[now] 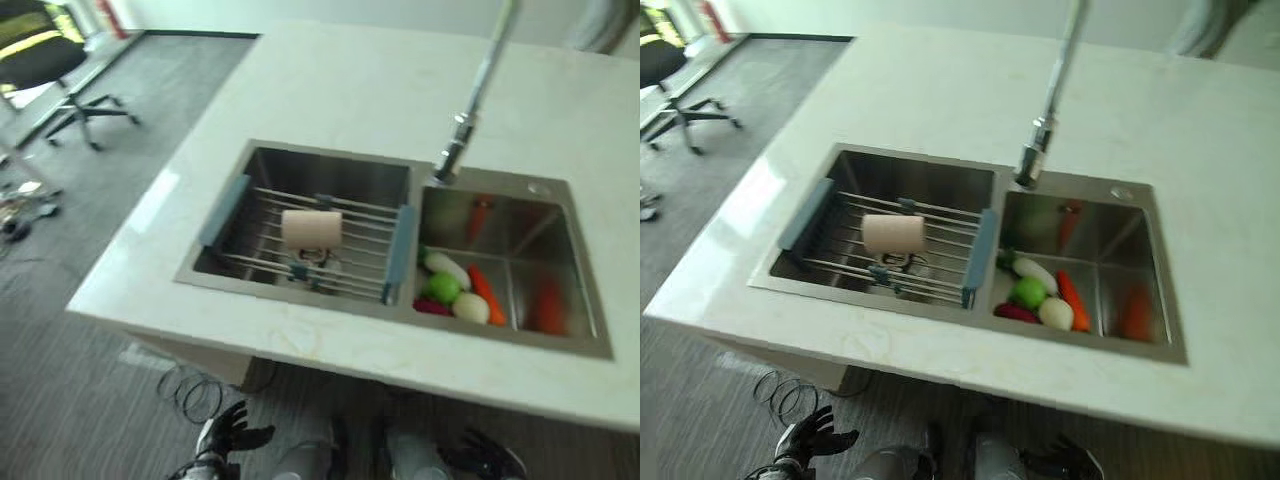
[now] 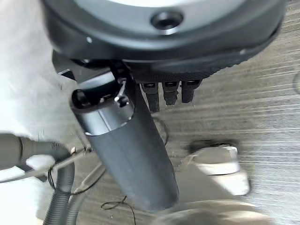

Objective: Place the dishes in the dishwasher.

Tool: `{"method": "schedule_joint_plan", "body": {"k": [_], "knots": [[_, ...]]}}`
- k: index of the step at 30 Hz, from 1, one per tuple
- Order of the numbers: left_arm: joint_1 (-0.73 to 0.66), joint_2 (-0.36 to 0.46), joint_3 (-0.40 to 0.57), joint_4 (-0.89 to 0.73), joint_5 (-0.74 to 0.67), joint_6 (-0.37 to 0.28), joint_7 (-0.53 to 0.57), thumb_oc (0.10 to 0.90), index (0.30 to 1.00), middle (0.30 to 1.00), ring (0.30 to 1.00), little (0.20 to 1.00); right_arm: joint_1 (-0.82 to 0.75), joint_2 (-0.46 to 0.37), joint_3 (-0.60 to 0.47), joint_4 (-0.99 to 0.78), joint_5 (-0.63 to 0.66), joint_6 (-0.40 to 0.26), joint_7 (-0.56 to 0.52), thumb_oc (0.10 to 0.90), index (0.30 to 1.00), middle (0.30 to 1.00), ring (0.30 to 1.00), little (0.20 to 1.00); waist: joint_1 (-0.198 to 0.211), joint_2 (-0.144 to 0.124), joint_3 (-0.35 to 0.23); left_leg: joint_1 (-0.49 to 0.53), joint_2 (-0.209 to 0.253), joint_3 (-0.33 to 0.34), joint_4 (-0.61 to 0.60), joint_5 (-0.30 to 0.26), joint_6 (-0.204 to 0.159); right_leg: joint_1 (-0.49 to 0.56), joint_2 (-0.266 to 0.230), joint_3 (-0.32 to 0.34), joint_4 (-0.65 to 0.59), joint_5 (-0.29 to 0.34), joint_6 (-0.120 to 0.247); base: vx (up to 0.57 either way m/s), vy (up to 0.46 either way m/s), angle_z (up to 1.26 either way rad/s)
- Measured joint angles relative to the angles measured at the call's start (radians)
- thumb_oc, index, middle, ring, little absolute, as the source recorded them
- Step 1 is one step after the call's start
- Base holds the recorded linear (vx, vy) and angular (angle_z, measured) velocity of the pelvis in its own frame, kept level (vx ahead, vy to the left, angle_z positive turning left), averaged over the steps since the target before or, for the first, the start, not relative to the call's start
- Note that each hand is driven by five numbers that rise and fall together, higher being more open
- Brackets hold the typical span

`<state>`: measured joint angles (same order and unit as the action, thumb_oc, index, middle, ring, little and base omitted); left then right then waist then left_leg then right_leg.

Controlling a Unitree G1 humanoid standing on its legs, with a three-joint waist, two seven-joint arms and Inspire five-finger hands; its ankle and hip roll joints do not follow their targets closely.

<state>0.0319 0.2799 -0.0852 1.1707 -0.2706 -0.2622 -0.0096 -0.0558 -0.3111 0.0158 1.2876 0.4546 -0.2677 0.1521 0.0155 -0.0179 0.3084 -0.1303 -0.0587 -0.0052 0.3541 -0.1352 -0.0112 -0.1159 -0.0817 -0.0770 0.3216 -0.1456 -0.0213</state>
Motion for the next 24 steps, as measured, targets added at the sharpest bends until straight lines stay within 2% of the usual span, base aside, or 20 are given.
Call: {"method": "schedule_joint_plan", "body": {"k": [1,3,4,5,6,8,11,14,15,16,21,23,24], "knots": [[0.003,-0.001,0.0,0.008,0.0,0.002,-0.002,0.8,0.9,0.9,0.9,0.9,-0.01,-0.004,-0.012,-0.015,0.009,-0.004,0.0,0.8,0.9,0.9,0.9,0.9,0.002,0.004,-0.002,-0.013,0.031,-0.001,-0.003,-0.001,-0.007,0.006,-0.004,0.0,-0.013,0.011,-0.002,0.0,0.315,-0.19],[-0.003,-0.005,0.0,0.01,-0.001,0.019,-0.002,0.8,0.9,0.9,0.9,0.9,-0.023,-0.023,-0.042,-0.03,0.021,-0.02,-0.001,0.8,0.9,0.9,0.9,0.9,0.007,0.035,-0.008,-0.049,0.154,0.033,-0.028,0.007,-0.017,0.012,-0.005,-0.019,-0.013,0.003,0.016,-0.04,0.276,0.18],[-0.011,-0.008,-0.001,0.01,-0.001,0.024,-0.003,0.8,0.9,0.9,0.9,0.9,-0.023,-0.033,-0.05,-0.036,0.022,-0.023,-0.007,0.8,0.9,0.9,0.9,0.9,0.007,0.045,-0.009,-0.059,0.197,0.055,-0.06,0.018,-0.023,0.01,-0.016,-0.03,-0.003,-0.006,0.026,-0.01,0.24,0.24],[-0.024,-0.006,-0.001,0.013,0.0,0.028,-0.002,0.8,0.9,0.9,0.9,0.9,-0.023,-0.042,-0.052,-0.037,0.031,-0.032,-0.011,0.8,0.9,0.9,0.9,0.9,0.008,0.06,-0.014,-0.069,0.218,0.087,-0.062,0.049,-0.054,-0.001,-0.03,-0.036,0.005,-0.012,0.041,0.05,0.197,0.27],[-0.044,-0.005,0.0,0.036,0.0,0.03,-0.002,0.8,0.9,0.9,0.9,0.9,-0.022,-0.045,-0.054,-0.037,0.052,-0.034,-0.011,0.8,0.9,0.9,0.9,0.9,0.001,0.06,-0.013,-0.075,0.212,0.124,-0.064,0.088,-0.058,-0.004,-0.055,-0.045,0.01,-0.018,0.059,0.08,0.168,0.18],[-0.054,-0.006,0.009,0.061,0.0,0.029,0.003,0.8,0.9,0.9,0.9,0.9,-0.016,-0.034,-0.057,-0.025,0.058,-0.02,-0.007,0.8,0.9,0.9,0.9,0.9,0.001,0.038,-0.017,-0.049,0.151,0.156,-0.08,0.084,-0.016,0.002,-0.121,-0.05,0.003,-0.012,0.083,0.07,0.094,-0.02],[-0.046,0.009,0.018,0.081,-0.001,0.014,0.004,0.8,0.9,0.9,0.9,0.9,-0.001,-0.001,-0.054,-0.019,0.055,-0.019,0.014,0.8,0.9,0.9,0.9,0.9,-0.005,0.036,-0.017,0.008,0.121,0.196,-0.096,0.058,0.022,0.059,-0.168,-0.109,-0.054,0.032,0.081,0.06,0.002,-0.3],[-0.051,0.04,0.046,0.082,-0.002,-0.01,0.004,0.8,0.9,0.9,0.9,0.9,0.007,0.023,-0.048,-0.017,0.056,-0.018,0.027,0.8,0.9,0.9,0.9,0.9,-0.01,0.029,-0.022,0.02,0.12,0.214,-0.101,0.049,0.03,0.058,-0.18,-0.14,-0.112,0.06,0.109,0.07,-0.034,-0.17],[-0.049,0.048,0.05,0.084,-0.002,-0.012,0.004,0.8,0.9,0.9,0.9,0.9,0.013,0.025,-0.043,-0.017,0.056,-0.018,0.027,0.8,0.9,0.9,0.9,0.9,-0.011,0.018,-0.03,0.024,0.117,0.218,-0.1,0.043,0.025,0.059,-0.182,-0.134,-0.121,0.087,0.13,0.05,-0.028,-0.19],[-0.035,0.048,0.049,0.087,-0.002,-0.012,0.004,0.8,0.9,0.9,0.9,0.9,0.019,0.021,-0.04,-0.017,0.056,-0.018,0.024,0.8,0.9,0.9,0.9,0.9,-0.009,0.019,-0.054,0.027,0.125,0.218,-0.097,0.036,0.011,0.059,-0.168,-0.131,-0.124,0.088,0.152,0.05,-0.026,-0.2],[0.001,0.008,0.054,0.077,-0.132,0.002,0.009,0.8,0.9,0.9,0.9,0.9,0.038,-0.016,-0.04,-0.018,0.055,-0.02,0.011,0.8,0.9,0.9,0.9,0.9,-0.01,0.031,-0.1,0.024,0.15,0.218,-0.099,0.028,-0.008,0.036,-0.147,-0.122,-0.097,0.066,0.133,0.02,-0.038,-0.08],[0.02,0.01,0.122,0.081,-0.178,0.014,0.038,0.8,0.9,0.9,0.9,0.9,0.051,-0.032,-0.044,-0.018,0.055,-0.019,0.005,0.8,0.9,0.9,0.9,0.9,-0.01,0.035,-0.113,0.007,0.154,0.217,-0.096,0.034,-0.005,0.016,-0.146,-0.122,-0.085,0.061,0.131,0.0,0.0,0.0],[0.027,0.015,0.186,0.106,-0.209,0.017,0.055,0.8,0.9,0.9,0.9,0.9,0.059,-0.043,-0.051,-0.017,0.055,-0.014,0.004,0.8,0.9,0.9,0.9,0.9,-0.009,0.04,-0.116,0.007,0.154,0.217,-0.097,0.037,-0.01,0.015,-0.147,-0.122,-0.082,0.059,0.129,0.0,0.0,0.0]]}}
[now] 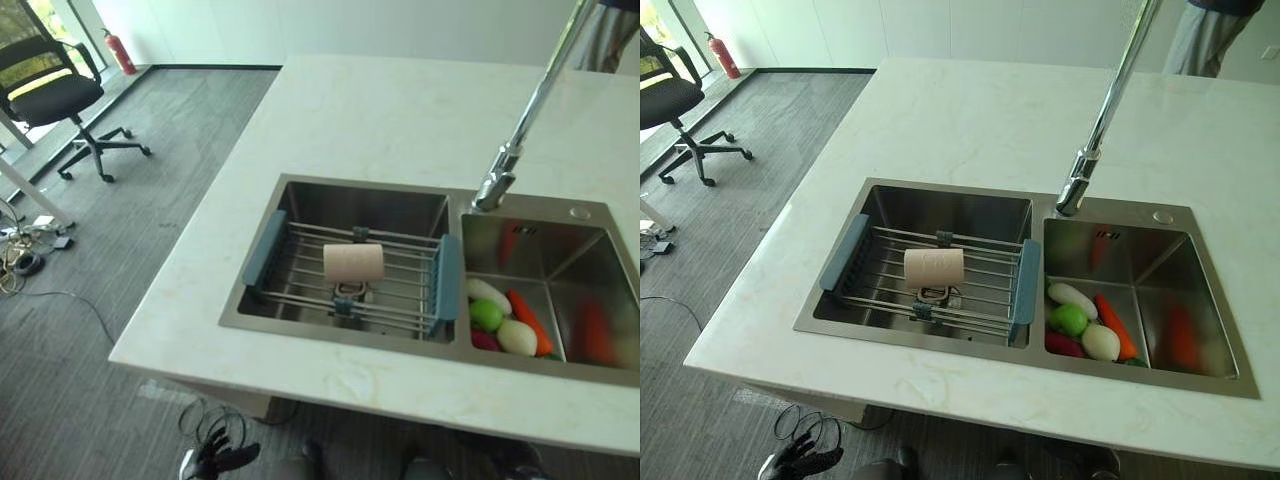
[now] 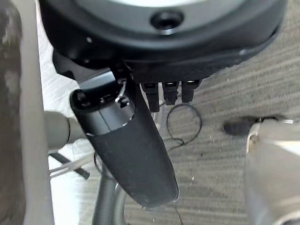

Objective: Place the dishes in the dishwasher.

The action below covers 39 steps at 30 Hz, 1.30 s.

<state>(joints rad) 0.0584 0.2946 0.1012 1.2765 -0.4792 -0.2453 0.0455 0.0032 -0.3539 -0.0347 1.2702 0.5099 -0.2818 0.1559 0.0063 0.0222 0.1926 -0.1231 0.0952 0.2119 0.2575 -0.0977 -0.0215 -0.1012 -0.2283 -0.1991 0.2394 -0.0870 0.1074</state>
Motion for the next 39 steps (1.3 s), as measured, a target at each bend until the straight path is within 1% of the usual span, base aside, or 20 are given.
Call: {"method": "schedule_joint_plan", "body": {"k": [3,4,7,8,9,10,11,12,13,14,17,19,21,22,23,24,26,29,32,39], "knots": [[0.036,0.043,0.213,0.054,-0.081,0.001,0.025,0.8,0.9,0.9,0.9,0.9,0.034,-0.045,-0.064,0.005,0.002,0.022,0.024,0.8,0.9,0.9,0.9,0.9,0.0,0.031,-0.008,0.004,-0.003,-0.001,-0.002,-0.001,0.001,0.003,-0.005,0.002,0.003,-0.009,0.005,0.02,0.006,0.03],[0.082,0.11,0.29,0.064,-0.145,-0.023,0.111,0.8,0.9,0.9,0.9,0.9,0.044,-0.092,-0.104,0.037,0.006,0.021,0.021,0.8,0.9,0.9,0.9,0.9,-0.002,0.045,-0.024,0.006,-0.009,-0.003,-0.004,-0.002,0.002,0.004,-0.009,-0.001,0.008,-0.015,0.01,0.03,0.0,0.09],[0.13,0.278,0.444,0.029,-0.076,-0.027,0.229,0.8,0.9,0.9,0.9,0.9,0.072,-0.14,-0.126,0.074,0.005,0.027,0.03,0.8,0.9,0.9,0.9,0.9,0.013,0.076,-0.025,0.009,-0.011,-0.012,-0.011,0.003,-0.001,0.004,-0.009,-0.003,0.017,-0.019,0.01,0.0,-0.007,0.08],[0.135,0.328,0.461,0.004,-0.029,-0.047,0.294,0.8,0.9,0.9,0.9,0.9,0.079,-0.137,-0.122,0.072,0.005,0.027,0.03,0.8,0.9,0.9,0.9,0.9,0.019,0.08,-0.025,0.015,-0.01,-0.013,-0.016,0.005,-0.003,0.003,-0.009,-0.002,0.023,-0.025,0.006,-0.02,-0.016,0.04],[0.152,0.398,0.461,-0.065,0.149,-0.029,0.427,0.8,0.9,0.9,0.9,0.9,0.099,-0.128,-0.102,0.057,0.008,0.026,0.023,0.8,0.9,0.9,0.9,0.9,0.028,0.086,-0.021,0.022,-0.009,-0.013,-0.026,0.01,-0.007,0.004,-0.009,-0.003,0.031,-0.035,0.007,-0.04,-0.028,0.06],[0.193,0.493,0.427,-0.174,0.312,-0.045,0.554,0.8,0.9,0.9,0.9,0.9,0.112,-0.113,-0.086,0.036,0.01,0.026,0.028,0.8,0.9,0.9,0.9,0.9,0.038,0.062,-0.019,0.018,-0.01,-0.019,-0.029,0.012,-0.01,-0.006,-0.009,-0.004,0.051,-0.044,0.006,-0.05,-0.079,-0.03],[0.193,0.624,0.425,-0.273,0.467,-0.087,0.637,0.8,0.9,0.9,0.9,0.9,0.109,-0.102,-0.085,0.032,0.018,0.025,0.026,0.8,0.9,0.9,0.9,0.9,0.054,0.082,-0.026,0.013,-0.01,-0.01,-0.034,0.011,-0.014,-0.031,-0.015,-0.002,0.068,-0.046,0.004,-0.04,-0.099,-0.05],[0.193,0.716,0.436,-0.354,0.514,-0.072,0.638,0.8,0.9,0.9,0.9,0.9,0.109,-0.1,-0.05,0.03,0.034,0.024,0.026,0.8,0.9,0.9,0.9,0.9,0.055,0.074,-0.025,0.012,-0.01,-0.01,-0.035,0.012,-0.017,-0.031,-0.014,-0.003,0.068,-0.045,0.005,-0.03,-0.104,-0.11],[0.188,0.807,0.47,-0.411,0.552,-0.102,0.648,0.8,0.9,0.9,0.9,0.9,0.104,-0.091,-0.029,0.029,0.045,0.024,0.025,0.8,0.9,0.9,0.9,0.9,0.055,0.058,-0.019,0.012,-0.009,-0.012,-0.035,0.014,-0.019,-0.032,-0.012,-0.003,0.069,-0.044,0.003,-0.01,-0.062,-0.04],[0.155,0.884,0.499,-0.456,0.583,-0.145,0.66,0.8,0.9,0.9,0.9,0.9,0.102,-0.08,-0.027,0.029,0.055,0.024,0.02,0.8,0.9,0.9,0.9,0.9,0.054,0.062,-0.028,0.012,-0.007,-0.012,-0.035,0.016,-0.021,-0.033,-0.011,-0.003,0.07,-0.043,0.002,-0.01,-0.058,-0.05],[0.018,1.002,0.494,-0.604,0.598,-0.251,0.656,0.8,0.9,0.9,0.9,0.9,0.088,-0.067,-0.003,0.02,0.083,0.025,0.006,0.8,0.9,0.9,0.9,0.9,0.039,0.057,-0.032,0.013,-0.008,-0.002,-0.033,0.016,-0.02,-0.04,-0.013,0.004,0.074,-0.042,0.002,0.0,-0.043,-0.1],[-0.017,1.005,0.467,-0.771,0.549,-0.318,0.596,0.8,0.9,0.9,0.9,0.9,0.075,-0.048,0.003,0.013,0.083,0.031,-0.008,0.8,0.9,0.9,0.9,0.9,0.022,0.052,-0.036,0.013,-0.004,0.006,-0.031,0.023,-0.021,-0.047,-0.009,0.013,0.078,-0.041,0.001,0.0,-0.038,-0.15],[-0.048,1.005,0.36,-1.042,0.443,-0.311,0.465,0.8,0.9,0.9,0.9,0.9,0.08,-0.024,0.011,-0.012,0.083,0.038,-0.023,0.8,0.9,0.9,0.9,0.9,0.016,0.04,-0.039,0.017,0.001,0.012,-0.029,0.024,-0.02,-0.05,-0.003,0.018,0.08,-0.035,0.001,0.01,-0.056,-0.13],[-0.104,1.004,0.217,-1.229,0.381,-0.304,0.322,0.8,0.9,0.9,0.9,0.9,0.067,0.0,0.011,-0.015,0.083,0.042,-0.034,0.8,0.9,0.9,0.9,0.9,-0.005,0.03,-0.041,0.023,0.005,0.016,-0.029,0.022,-0.022,-0.049,0.009,0.025,0.08,-0.035,0.002,0.02,-0.092,-0.22],[-0.16,1.004,0.098,-1.328,0.328,-0.275,0.211,0.8,0.9,0.9,0.9,0.9,0.056,0.016,0.012,-0.019,0.083,0.041,-0.034,0.8,0.9,0.9,0.9,0.9,-0.024,0.025,-0.041,0.024,0.009,0.019,-0.029,0.021,-0.024,-0.05,0.014,0.032,0.079,-0.035,0.002,0.02,-0.093,-0.37],[-0.251,0.939,-0.02,-1.38,0.28,-0.228,0.105,0.8,0.9,0.9,0.9,0.9,0.055,0.025,0.011,-0.016,0.083,0.04,-0.035,0.8,0.9,0.9,0.9,0.9,-0.038,0.024,-0.041,0.042,0.011,0.028,-0.037,0.02,-0.026,-0.046,0.021,0.052,0.079,-0.035,0.002,0.02,-0.068,-0.44],[-0.295,0.888,-0.06,-1.377,0.244,-0.166,0.016,0.8,0.9,0.9,0.9,0.9,0.068,0.032,0.01,-0.017,0.083,0.04,-0.035,0.8,0.9,0.9,0.9,0.9,-0.064,0.024,-0.041,0.056,0.021,0.029,-0.039,0.015,-0.033,-0.04,0.033,0.061,0.073,-0.031,-0.003,-0.01,-0.046,-0.28],[-0.38,0.765,-0.093,-1.354,0.157,-0.081,-0.071,0.8,0.9,0.9,0.9,0.9,0.095,0.033,0.007,-0.016,0.083,0.04,-0.035,0.8,0.9,0.9,0.9,0.9,-0.066,0.022,-0.04,0.062,0.027,0.035,-0.04,0.012,-0.039,-0.044,0.039,0.071,0.073,-0.036,-0.002,0.01,-0.015,-0.09],[-0.396,0.751,-0.129,-1.354,0.13,-0.015,-0.152,0.8,0.9,0.9,0.9,0.9,0.103,0.032,-0.014,-0.013,0.083,0.04,-0.035,0.8,0.9,0.9,0.9,0.9,-0.077,0.019,-0.039,0.073,0.028,0.05,-0.044,0.012,-0.042,-0.045,0.036,0.084,0.073,-0.036,0.003,0.0,-0.011,-0.14],[-0.43,0.696,-0.32,-1.243,0.132,0.159,-0.322,0.8,0.9,0.9,0.9,0.9,0.114,0.036,-0.018,-0.006,0.083,0.039,-0.035,0.8,0.9,0.9,0.9,0.9,-0.127,0.025,-0.036,0.076,0.028,0.085,-0.057,0.014,-0.04,-0.068,0.044,0.12,0.062,-0.015,-0.004,0.0,-0.007,-0.15]]}}
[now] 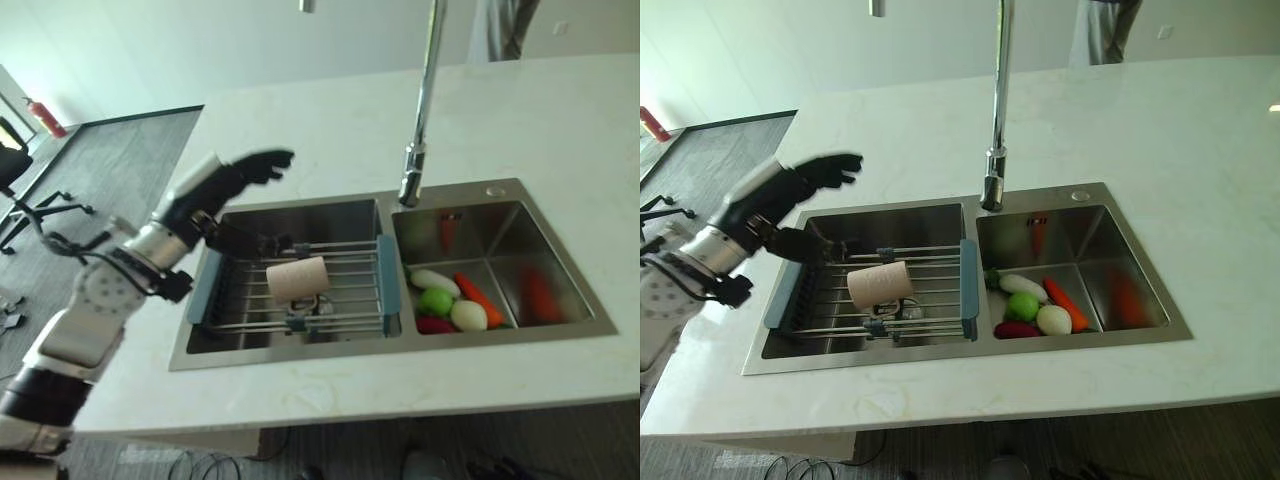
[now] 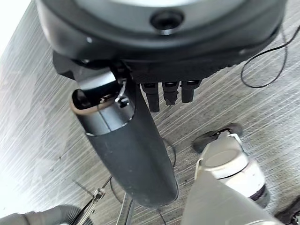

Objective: Place the dishes in the dishwasher.

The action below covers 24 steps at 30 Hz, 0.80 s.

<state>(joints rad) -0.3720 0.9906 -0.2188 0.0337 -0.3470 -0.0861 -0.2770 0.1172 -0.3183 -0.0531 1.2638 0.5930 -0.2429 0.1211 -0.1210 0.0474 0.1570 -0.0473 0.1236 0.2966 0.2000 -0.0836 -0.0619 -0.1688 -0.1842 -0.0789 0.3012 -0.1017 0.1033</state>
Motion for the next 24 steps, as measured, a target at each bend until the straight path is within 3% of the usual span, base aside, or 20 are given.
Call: {"method": "schedule_joint_plan", "body": {"k": [3,8,24], "knots": [[-0.005,-0.027,-0.033,0.058,0.003,0.045,-0.047,0.8,0.9,0.9,0.9,0.9,0.0,0.0,0.0,-0.001,0.0,0.0,0.0,0.8,0.9,0.9,0.9,0.9,-0.015,0.006,0.007,0.01,-0.003,0.009,-0.011,0.0,0.0,0.004,0.005,0.007,-0.006,0.005,0.002,0.0,0.004,-0.08],[-0.011,-0.057,-0.091,0.131,0.067,0.065,-0.102,0.8,0.9,0.9,0.9,0.9,-0.001,0.0,-0.001,-0.004,0.0,-0.001,-0.001,0.8,0.9,0.9,0.9,0.9,-0.017,0.02,0.022,0.029,-0.005,0.026,-0.025,0.0,0.0,0.009,0.007,0.02,-0.012,0.006,0.003,-0.01,0.013,-0.08],[-0.042,-0.073,-0.114,0.192,0.277,0.039,-0.073,0.8,0.9,0.9,0.9,0.9,-0.008,-0.001,-0.001,-0.056,0.0,0.0,-0.021,0.8,0.9,0.9,0.9,0.9,-0.04,0.027,0.068,0.035,-0.006,0.028,-0.034,0.001,0.0,0.013,0.008,0.021,-0.017,0.005,0.005,0.0,0.0,0.0]]}}
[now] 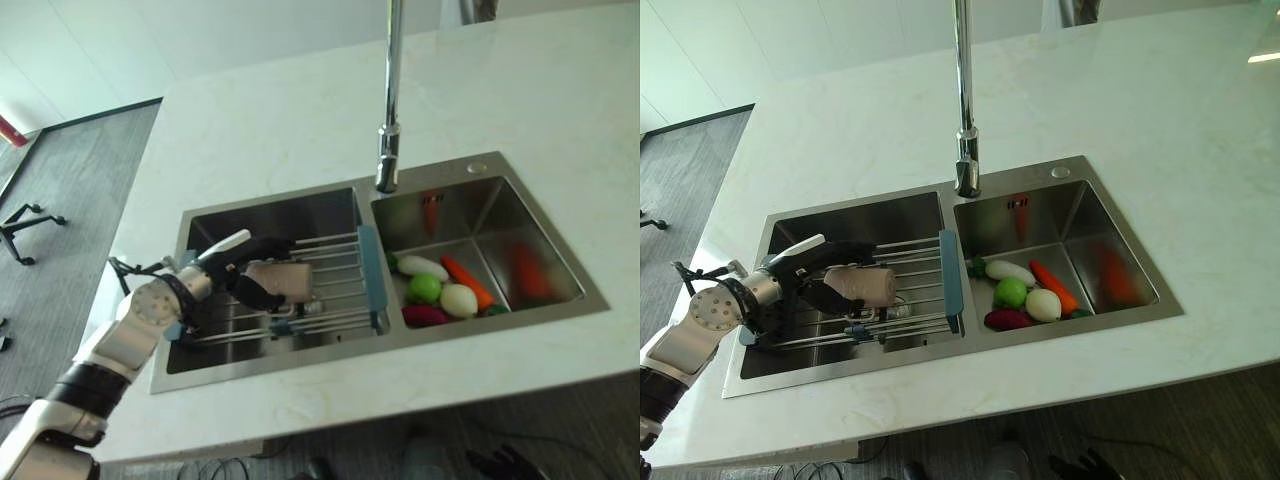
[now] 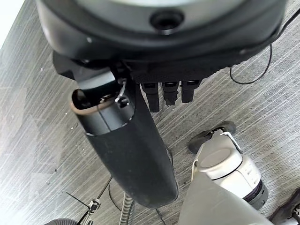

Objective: Place the dishes in the dishwasher.

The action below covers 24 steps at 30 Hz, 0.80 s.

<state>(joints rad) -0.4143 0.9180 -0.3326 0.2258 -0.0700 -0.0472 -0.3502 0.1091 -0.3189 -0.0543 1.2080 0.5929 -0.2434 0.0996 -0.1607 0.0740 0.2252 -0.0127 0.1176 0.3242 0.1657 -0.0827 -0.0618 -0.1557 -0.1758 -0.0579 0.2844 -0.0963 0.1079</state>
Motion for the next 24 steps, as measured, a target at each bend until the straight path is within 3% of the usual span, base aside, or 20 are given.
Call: {"method": "schedule_joint_plan", "body": {"k": [10,18,19,20,24], "knots": [[-0.027,0.012,-0.03,-0.003,0.164,-0.046,0.007,0.8,0.9,0.9,0.9,0.9,-0.004,0.0,0.0,-0.036,0.0,-0.005,0.001,0.8,0.9,0.9,0.9,0.9,-0.002,0.004,0.017,-0.001,-0.008,0.013,-0.013,0.0,0.0,-0.011,-0.001,0.019,0.0,0.001,0.003,0.01,0.01,-0.03],[-0.086,0.012,-0.061,-0.024,0.204,-0.038,-0.125,0.8,0.9,0.9,0.9,0.9,-0.004,-0.002,-0.013,-0.036,0.0,-0.01,0.001,0.8,0.9,0.9,0.9,0.9,-0.003,0.004,0.039,-0.001,-0.016,0.012,-0.014,-0.001,0.003,-0.011,-0.009,0.02,-0.002,0.002,0.01,0.0,0.0,0.0],[-0.087,0.012,-0.067,-0.032,0.207,-0.036,-0.132,0.696,0.745,0.745,0.745,0.745,-0.004,-0.002,-0.013,-0.036,0.0,-0.011,0.001,0.8,0.9,0.9,0.9,0.9,-0.003,0.004,0.039,-0.001,-0.015,0.012,-0.015,-0.001,0.003,-0.012,-0.009,0.02,-0.002,0.002,0.01,0.0,0.0,0.0],[-0.089,0.012,-0.075,-0.038,0.217,-0.036,-0.135,0.4,0.3,0.3,0.3,0.3,-0.004,-0.002,-0.013,-0.036,0.0,-0.011,0.0,0.8,0.9,0.9,0.9,0.9,-0.003,0.004,0.039,-0.001,-0.015,0.012,-0.015,-0.001,0.003,-0.011,-0.008,0.02,-0.002,0.002,0.01,0.0,0.0,0.0],[-0.127,0.016,-0.105,-0.039,0.294,-0.047,-0.14,0.4,0.3,0.3,0.3,0.3,-0.006,-0.002,-0.013,-0.036,0.0,-0.013,0.001,0.8,0.9,0.9,0.9,0.9,-0.004,0.004,0.039,-0.001,-0.016,0.012,-0.015,-0.001,0.003,-0.011,-0.009,0.02,-0.002,0.002,0.01,0.0,0.0,0.0]]}}
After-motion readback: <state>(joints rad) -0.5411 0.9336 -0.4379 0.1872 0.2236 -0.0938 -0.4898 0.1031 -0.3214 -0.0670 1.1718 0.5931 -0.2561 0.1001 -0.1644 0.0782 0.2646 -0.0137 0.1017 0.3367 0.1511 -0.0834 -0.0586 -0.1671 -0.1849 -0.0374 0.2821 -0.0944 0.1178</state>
